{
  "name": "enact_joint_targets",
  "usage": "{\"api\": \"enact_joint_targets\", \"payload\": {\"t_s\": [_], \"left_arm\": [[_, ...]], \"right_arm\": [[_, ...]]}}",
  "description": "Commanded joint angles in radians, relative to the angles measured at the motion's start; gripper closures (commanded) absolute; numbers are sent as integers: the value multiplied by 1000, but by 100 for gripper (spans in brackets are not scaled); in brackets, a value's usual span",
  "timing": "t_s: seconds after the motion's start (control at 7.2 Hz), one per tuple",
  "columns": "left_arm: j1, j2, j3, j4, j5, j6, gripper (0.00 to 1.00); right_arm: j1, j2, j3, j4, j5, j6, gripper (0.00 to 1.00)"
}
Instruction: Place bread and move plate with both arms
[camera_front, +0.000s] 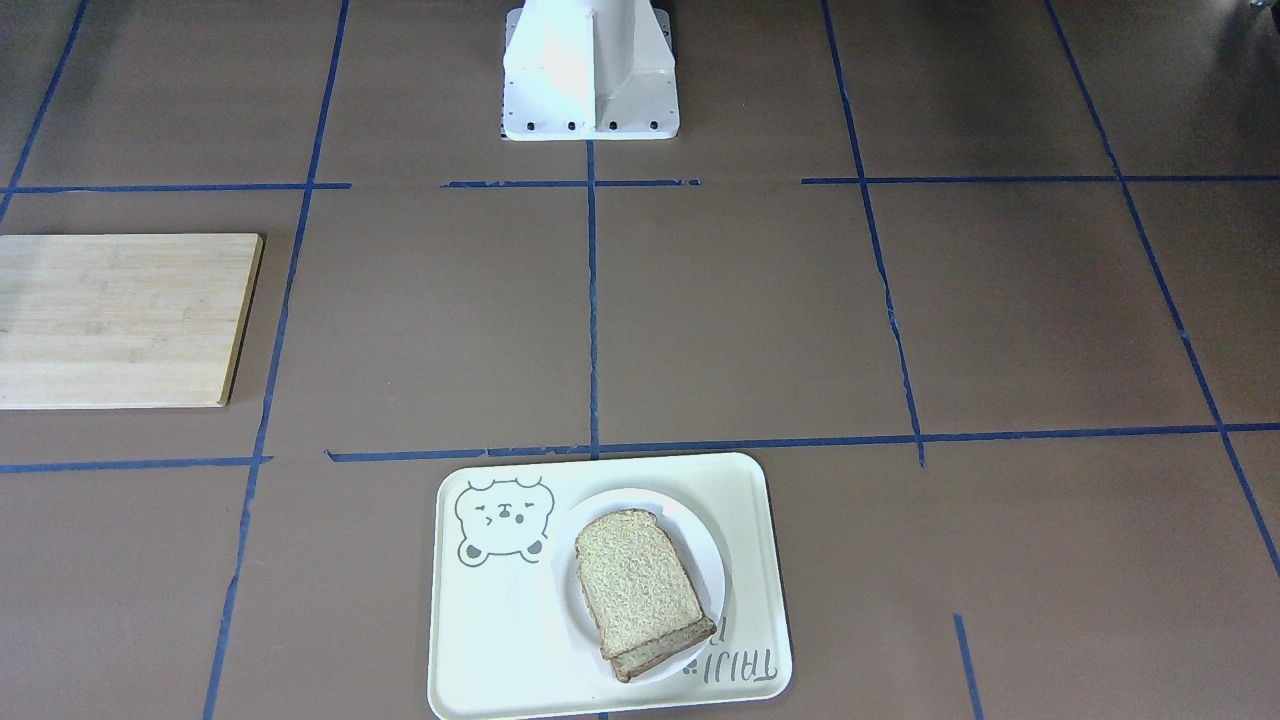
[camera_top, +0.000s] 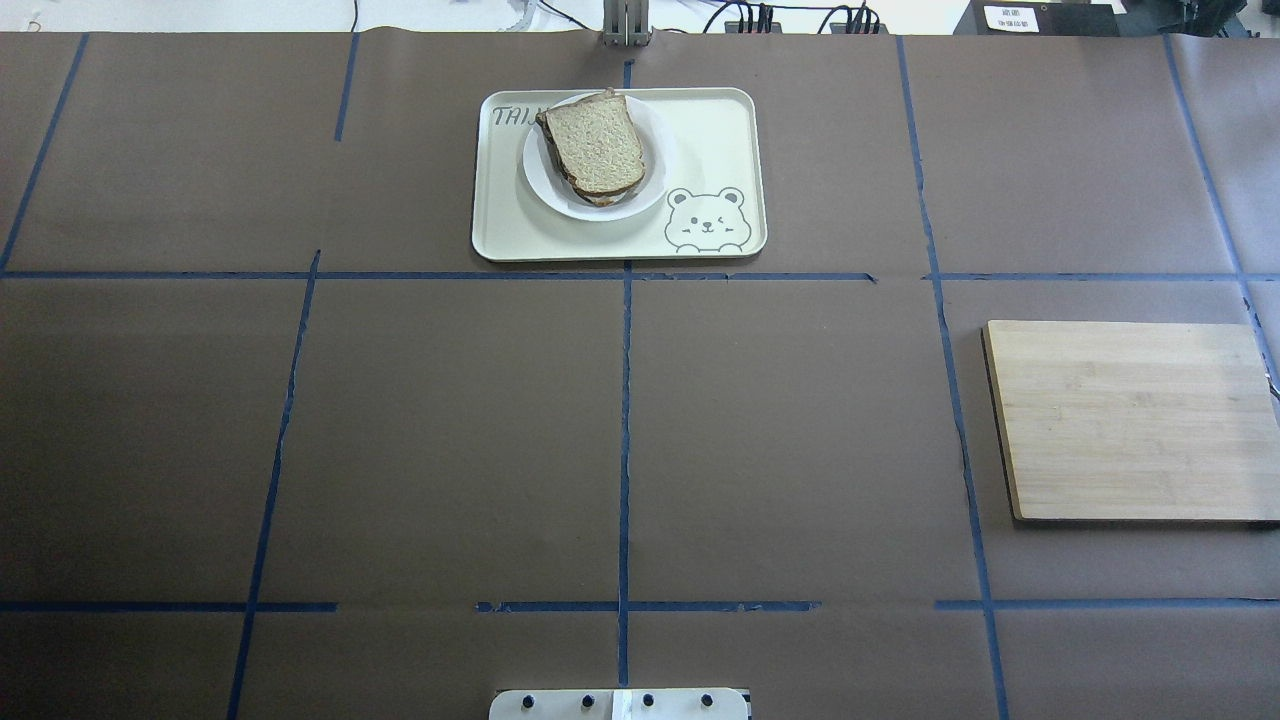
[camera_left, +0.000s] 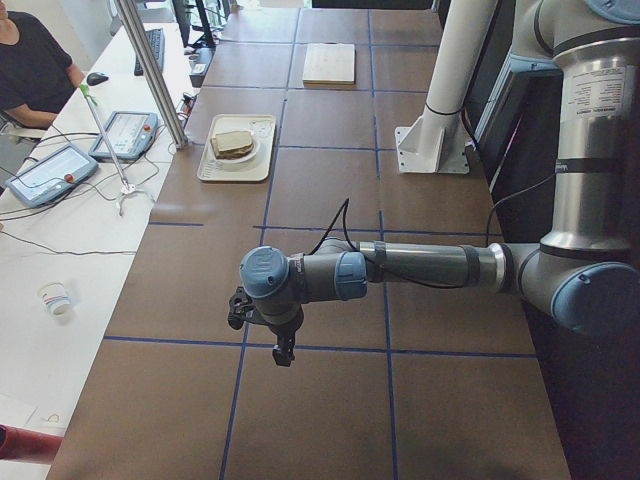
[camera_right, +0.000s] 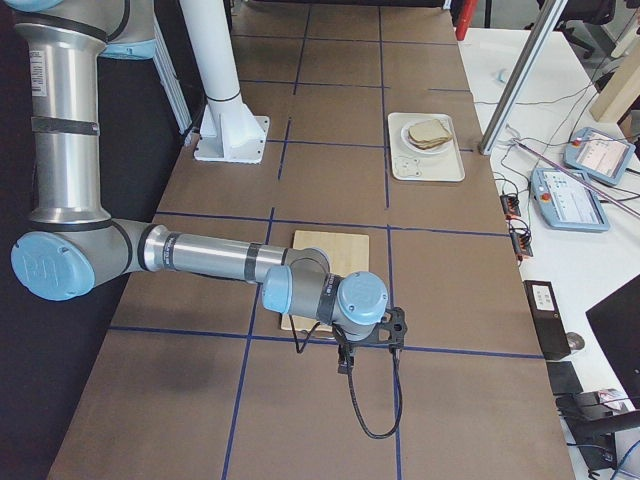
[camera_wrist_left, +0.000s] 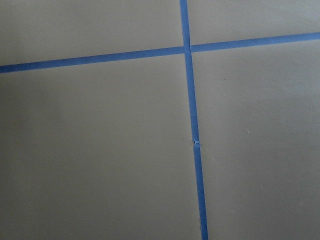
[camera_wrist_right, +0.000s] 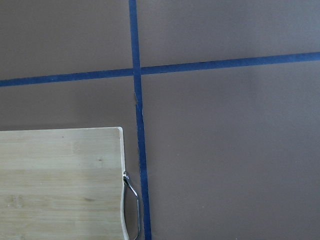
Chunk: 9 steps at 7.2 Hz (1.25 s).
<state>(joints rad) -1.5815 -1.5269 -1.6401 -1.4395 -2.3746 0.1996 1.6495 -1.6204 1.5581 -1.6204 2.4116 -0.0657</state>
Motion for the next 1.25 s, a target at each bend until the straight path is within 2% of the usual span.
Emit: {"api": "enact_joint_targets", "payload": {"t_s": [0.0, 0.28, 0.56, 1.11], "left_arm": [[0, 1, -10, 1, -2, -2, 0], [0, -1, -12, 1, -2, -2, 0], [2, -1, -14, 1, -2, -17, 0], [0, -1, -17, -1, -2, -19, 0]], "right_arm": [[7, -7, 59, -9, -142, 10, 0], [7, -24, 75, -10, -109, 10, 0], [7, -39, 77, -3, -20, 10, 0], [6, -50, 76, 2, -22, 9, 0]]}}
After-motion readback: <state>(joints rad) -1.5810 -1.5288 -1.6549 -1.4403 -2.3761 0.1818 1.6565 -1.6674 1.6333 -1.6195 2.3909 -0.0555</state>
